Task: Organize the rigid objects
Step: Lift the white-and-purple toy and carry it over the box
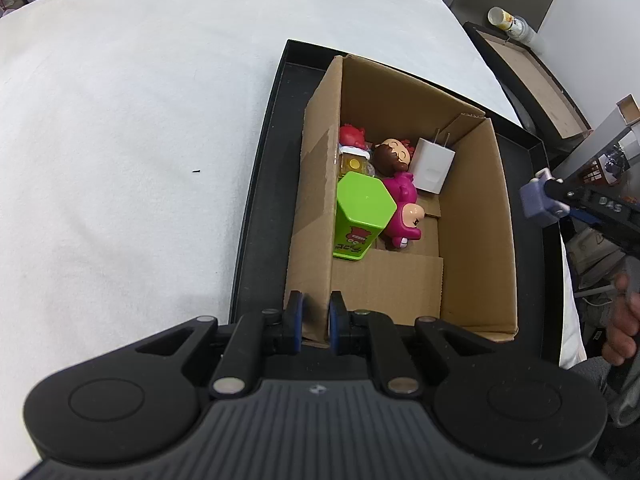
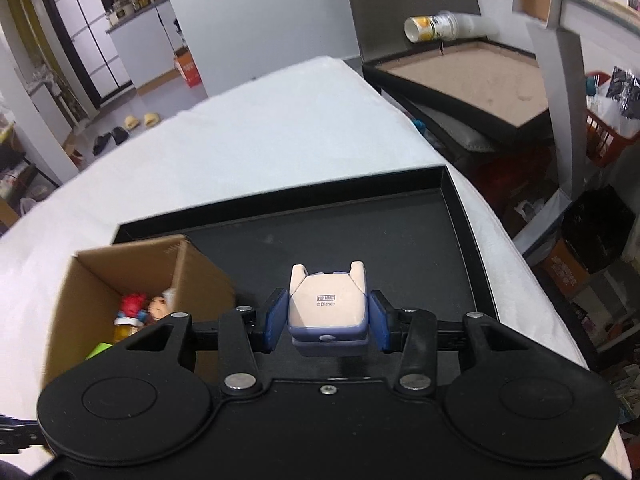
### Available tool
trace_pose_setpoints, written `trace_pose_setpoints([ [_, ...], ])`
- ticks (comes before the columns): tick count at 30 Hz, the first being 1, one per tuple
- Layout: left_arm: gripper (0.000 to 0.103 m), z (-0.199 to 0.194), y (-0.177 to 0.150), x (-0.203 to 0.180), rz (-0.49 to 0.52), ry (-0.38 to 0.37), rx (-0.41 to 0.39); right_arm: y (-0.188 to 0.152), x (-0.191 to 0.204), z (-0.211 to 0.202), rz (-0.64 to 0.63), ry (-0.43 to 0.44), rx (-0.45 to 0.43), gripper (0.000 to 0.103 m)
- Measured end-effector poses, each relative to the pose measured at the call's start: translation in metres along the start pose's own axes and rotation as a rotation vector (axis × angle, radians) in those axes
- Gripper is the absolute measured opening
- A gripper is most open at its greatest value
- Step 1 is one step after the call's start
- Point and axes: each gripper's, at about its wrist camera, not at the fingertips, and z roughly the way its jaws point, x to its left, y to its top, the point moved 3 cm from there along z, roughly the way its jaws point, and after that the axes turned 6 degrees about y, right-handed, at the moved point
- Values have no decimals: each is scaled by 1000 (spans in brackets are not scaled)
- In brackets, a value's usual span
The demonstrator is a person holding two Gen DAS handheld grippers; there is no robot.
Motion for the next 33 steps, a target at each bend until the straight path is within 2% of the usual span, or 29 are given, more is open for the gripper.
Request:
trace_pose_setpoints([
  [6,12,-3,-1,2,-4,-11,-8,6,11,-20,5,38,-30,43],
  [9,11,-5,-1,3,-10,-17,-16,10,18,-30,16,90,-37,43],
  [14,11,-8,-3,3,-3,-19,-27,13,37,-43,-34,131,-52,43],
  [33,10,-11,-4,8,-5,-59,-40,3,96,-37,-104,198,10,43],
])
